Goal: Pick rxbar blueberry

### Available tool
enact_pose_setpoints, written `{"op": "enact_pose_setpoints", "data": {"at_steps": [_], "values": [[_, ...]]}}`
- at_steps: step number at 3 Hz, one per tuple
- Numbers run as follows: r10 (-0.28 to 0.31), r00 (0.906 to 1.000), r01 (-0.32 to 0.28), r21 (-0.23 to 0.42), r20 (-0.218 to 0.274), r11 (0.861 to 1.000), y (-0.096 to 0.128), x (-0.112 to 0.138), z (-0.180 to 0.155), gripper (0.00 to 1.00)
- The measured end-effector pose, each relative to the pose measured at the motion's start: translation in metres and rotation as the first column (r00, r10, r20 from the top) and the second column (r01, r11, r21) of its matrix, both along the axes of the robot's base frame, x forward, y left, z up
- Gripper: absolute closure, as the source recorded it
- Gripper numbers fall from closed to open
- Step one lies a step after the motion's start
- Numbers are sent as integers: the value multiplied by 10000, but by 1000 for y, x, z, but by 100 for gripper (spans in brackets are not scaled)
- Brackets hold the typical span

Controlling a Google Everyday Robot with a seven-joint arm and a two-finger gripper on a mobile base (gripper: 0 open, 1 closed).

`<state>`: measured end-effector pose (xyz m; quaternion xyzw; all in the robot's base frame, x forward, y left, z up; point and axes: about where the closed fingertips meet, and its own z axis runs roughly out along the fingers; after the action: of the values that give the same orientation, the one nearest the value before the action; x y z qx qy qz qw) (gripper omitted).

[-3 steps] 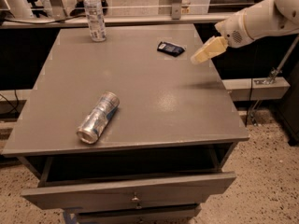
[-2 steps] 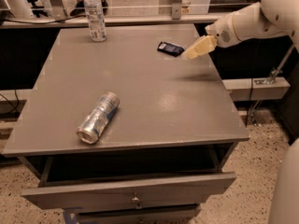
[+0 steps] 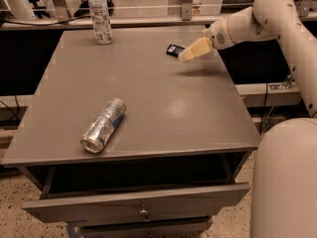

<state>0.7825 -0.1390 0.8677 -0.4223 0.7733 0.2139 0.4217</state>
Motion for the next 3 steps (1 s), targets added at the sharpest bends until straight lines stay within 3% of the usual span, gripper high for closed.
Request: {"op": "enact_pose_setpoints", "data": {"at_steps": [2,3], "values": [[195,9998,-194,-167,57,9997,16,26,-18,0],[203,9998,-203,-180,-19,9996,19,31,-26,18]]}}
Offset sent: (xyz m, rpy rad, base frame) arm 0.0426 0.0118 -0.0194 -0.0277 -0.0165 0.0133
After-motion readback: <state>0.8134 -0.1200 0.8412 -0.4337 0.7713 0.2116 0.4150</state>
